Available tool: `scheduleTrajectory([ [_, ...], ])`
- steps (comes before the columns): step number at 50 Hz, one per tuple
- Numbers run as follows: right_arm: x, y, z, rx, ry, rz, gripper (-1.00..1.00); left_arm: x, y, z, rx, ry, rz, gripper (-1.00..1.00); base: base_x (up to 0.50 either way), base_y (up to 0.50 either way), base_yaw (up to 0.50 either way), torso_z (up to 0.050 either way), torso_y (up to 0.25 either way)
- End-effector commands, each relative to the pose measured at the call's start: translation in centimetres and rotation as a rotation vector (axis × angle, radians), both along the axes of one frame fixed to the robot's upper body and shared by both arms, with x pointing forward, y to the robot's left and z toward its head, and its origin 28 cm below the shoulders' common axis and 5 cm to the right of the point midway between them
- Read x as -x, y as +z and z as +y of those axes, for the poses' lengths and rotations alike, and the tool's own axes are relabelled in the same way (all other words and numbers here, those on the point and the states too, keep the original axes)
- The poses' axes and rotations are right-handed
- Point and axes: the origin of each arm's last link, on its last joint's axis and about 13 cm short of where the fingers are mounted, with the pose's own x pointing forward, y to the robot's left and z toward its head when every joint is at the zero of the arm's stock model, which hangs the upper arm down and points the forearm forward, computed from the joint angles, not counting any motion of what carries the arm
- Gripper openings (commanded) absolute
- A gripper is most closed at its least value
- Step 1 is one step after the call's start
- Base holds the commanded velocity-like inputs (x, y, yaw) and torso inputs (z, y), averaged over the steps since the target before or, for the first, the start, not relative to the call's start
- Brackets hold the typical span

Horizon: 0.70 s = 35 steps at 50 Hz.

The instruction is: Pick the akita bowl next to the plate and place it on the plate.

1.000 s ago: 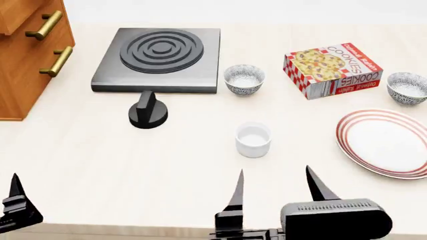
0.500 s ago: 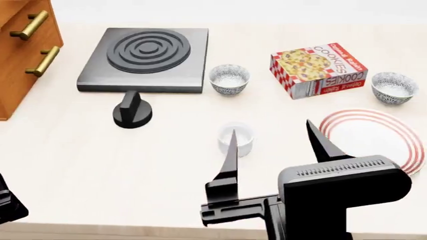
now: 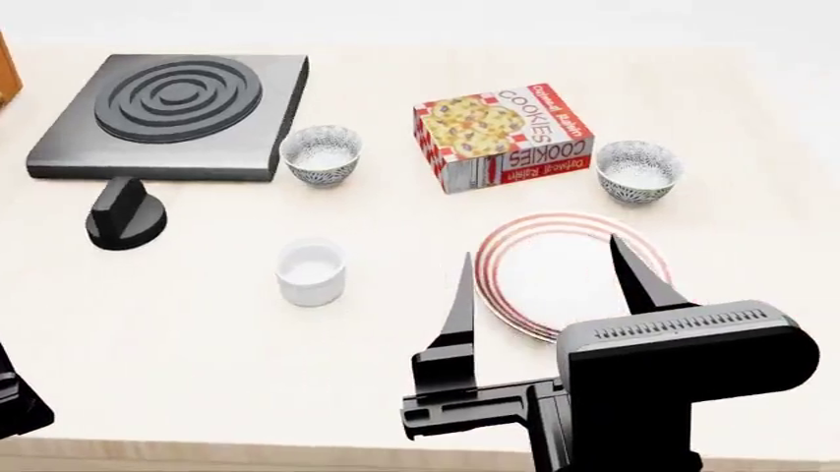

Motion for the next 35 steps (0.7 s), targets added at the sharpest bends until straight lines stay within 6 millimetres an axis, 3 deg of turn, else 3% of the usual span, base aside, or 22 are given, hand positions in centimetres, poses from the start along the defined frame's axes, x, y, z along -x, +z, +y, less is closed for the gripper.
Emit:
scheduleTrajectory([
  [1,-0.11,-0.14,-0.06,0.002,-0.004,0.006,1.00,0.05,0.03,-0.03,0.000,-0.001,0.002,1.00,0.00,-0.50,0.00,0.000,0.000],
  [28,-0.10,-0.13,-0.12,0.012,-0.011,0.004,1.00,0.03,-0.04,0.02,-0.002,-0.003,0.005,1.00,0.00,-0.50,0.00,0.000,0.000],
  [35,-0.09,-0.10,-0.01,0.013,-0.011,-0.008,1.00,0.08,0.06,-0.01,-0.003,-0.003,0.004,1.00,0.00,-0.04,0.00,0.000,0.000],
])
